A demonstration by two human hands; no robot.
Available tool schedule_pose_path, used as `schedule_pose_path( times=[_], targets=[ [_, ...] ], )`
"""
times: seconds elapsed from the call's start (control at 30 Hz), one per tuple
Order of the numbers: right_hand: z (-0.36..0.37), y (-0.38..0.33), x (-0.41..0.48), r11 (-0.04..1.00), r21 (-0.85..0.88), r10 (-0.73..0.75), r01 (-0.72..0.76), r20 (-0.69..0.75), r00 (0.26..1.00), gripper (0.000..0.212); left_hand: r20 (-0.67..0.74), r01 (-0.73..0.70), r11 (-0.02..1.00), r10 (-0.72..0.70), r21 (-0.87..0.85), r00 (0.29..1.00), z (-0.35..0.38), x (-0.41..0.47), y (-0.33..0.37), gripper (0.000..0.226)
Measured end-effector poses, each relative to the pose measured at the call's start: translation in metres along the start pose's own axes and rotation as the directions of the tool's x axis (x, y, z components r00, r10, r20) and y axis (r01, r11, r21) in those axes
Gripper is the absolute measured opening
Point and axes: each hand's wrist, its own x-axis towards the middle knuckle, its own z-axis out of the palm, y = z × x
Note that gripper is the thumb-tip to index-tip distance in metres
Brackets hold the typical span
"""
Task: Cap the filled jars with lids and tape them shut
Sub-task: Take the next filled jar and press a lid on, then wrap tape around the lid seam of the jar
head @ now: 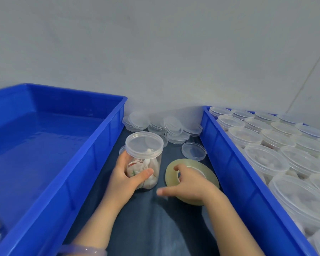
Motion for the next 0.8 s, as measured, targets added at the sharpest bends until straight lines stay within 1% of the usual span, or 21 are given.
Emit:
schedule_pose_path(
  times=[0.03, 0.07, 0.1, 0.13, 0.17, 0.2, 0.23, 0.27, 0.3, 0.33, 0.37, 0.4, 0.43, 0.47, 0.5, 0.53, 0.6, 0.67, 0.73, 0.8],
  targets=[
    [0.001, 0.001, -0.004, 0.999, -0.047, -0.014, 0.016, 0.026, 1.0, 0.117, 0.0, -0.006, 1.0, 0.006, 0.023, 1.0, 0.0, -0.001, 0.0, 0.063],
    [0.003, 0.002, -0.007, 0.996, -0.081, -0.028, 0.03, 0.021, 0.999, 0.113, -0.005, -0.011, 0.999, 0.011, 0.044, 1.0, 0.002, -0.001, -0.001, 0.068],
    [0.004, 0.003, -0.01, 0.995, -0.091, -0.046, 0.045, -0.008, 0.999, 0.106, -0.029, -0.007, 0.998, 0.009, 0.065, 1.0, 0.003, -0.003, 0.0, 0.077],
    [0.006, 0.005, -0.014, 0.995, -0.078, -0.073, 0.069, -0.047, 0.996, 0.097, -0.083, 0.006, 0.995, 0.002, 0.1, 0.997, 0.005, -0.007, 0.001, 0.089],
    [0.008, 0.007, -0.018, 0.993, -0.051, -0.107, 0.103, -0.091, 0.99, 0.091, -0.171, 0.003, 0.988, 0.024, 0.156, 0.985, 0.006, -0.012, 0.004, 0.098],
    [0.009, 0.009, -0.022, 0.99, -0.026, -0.142, 0.14, -0.138, 0.98, 0.086, -0.256, -0.068, 0.973, 0.125, 0.219, 0.959, 0.007, -0.017, 0.007, 0.097],
    [0.009, 0.01, -0.026, 0.984, -0.002, -0.177, 0.18, -0.187, 0.966, 0.081, -0.296, -0.201, 0.935, 0.289, 0.292, 0.911, 0.008, -0.023, 0.011, 0.082],
    [0.01, 0.012, -0.031, 0.974, 0.033, -0.208, 0.222, -0.244, 0.947, 0.076, -0.267, -0.322, 0.883, 0.42, 0.342, 0.867, 0.008, -0.029, 0.014, 0.06],
    [0.01, 0.013, -0.035, 0.959, 0.089, -0.231, 0.27, -0.305, 0.924, 0.07, -0.196, -0.396, 0.845, 0.483, 0.358, 0.853, 0.01, -0.034, 0.017, 0.04],
    [0.011, 0.014, -0.039, 0.933, 0.16, -0.25, 0.324, -0.362, 0.898, 0.063, -0.107, -0.436, 0.83, 0.497, 0.347, 0.861, 0.012, -0.038, 0.018, 0.026],
    [0.012, 0.015, -0.043, 0.903, 0.22, -0.261, 0.37, -0.402, 0.878, 0.055, -0.027, -0.437, 0.84, 0.469, 0.322, 0.883, 0.014, -0.041, 0.019, 0.021],
    [0.014, 0.015, -0.047, 0.88, 0.26, -0.272, 0.398, -0.413, 0.869, 0.047, 0.036, -0.406, 0.868, 0.413, 0.285, 0.91, 0.017, -0.043, 0.02, 0.026],
    [0.016, 0.014, -0.05, 0.862, 0.289, -0.284, 0.416, -0.406, 0.869, 0.039, 0.083, -0.36, 0.899, 0.351, 0.248, 0.933, 0.019, -0.044, 0.019, 0.038],
    [0.017, 0.013, -0.053, 0.844, 0.321, -0.296, 0.43, -0.391, 0.872, 0.033, 0.115, -0.313, 0.922, 0.294, 0.227, 0.949, 0.021, -0.044, 0.019, 0.047],
    [0.018, 0.011, -0.056, 0.826, 0.347, -0.313, 0.444, -0.373, 0.873, 0.03, 0.131, -0.277, 0.936, 0.253, 0.219, 0.959, 0.023, -0.045, 0.019, 0.052],
    [0.018, 0.009, -0.057, 0.815, 0.357, -0.33, 0.457, -0.362, 0.872, 0.032, 0.132, -0.252, 0.944, 0.228, 0.211, 0.965, 0.025, -0.045, 0.02, 0.053],
    [0.018, 0.007, -0.059, 0.803, 0.371, -0.34, 0.467, -0.358, 0.869, 0.039, 0.08, -0.228, 0.956, 0.216, 0.185, 0.973, 0.027, -0.044, 0.019, 0.041],
    [0.021, 0.006, -0.059, 0.789, 0.391, -0.333, 0.473, -0.374, 0.865, 0.038, 0.02, -0.218, 0.956, 0.218, 0.196, 0.976, 0.026, -0.043, 0.02, 0.031],
    [0.024, 0.006, -0.058, 0.786, 0.376, -0.342, 0.49, -0.395, 0.852, 0.034, -0.002, -0.238, 0.94, 0.246, 0.244, 0.969, 0.026, -0.043, 0.02, 0.024],
    [0.026, 0.008, -0.056, 0.8, 0.334, -0.353, 0.498, -0.41, 0.841, 0.038, -0.009, -0.289, 0.903, 0.308, 0.318, 0.951, 0.027, -0.043, 0.019, 0.017]
  ],
)
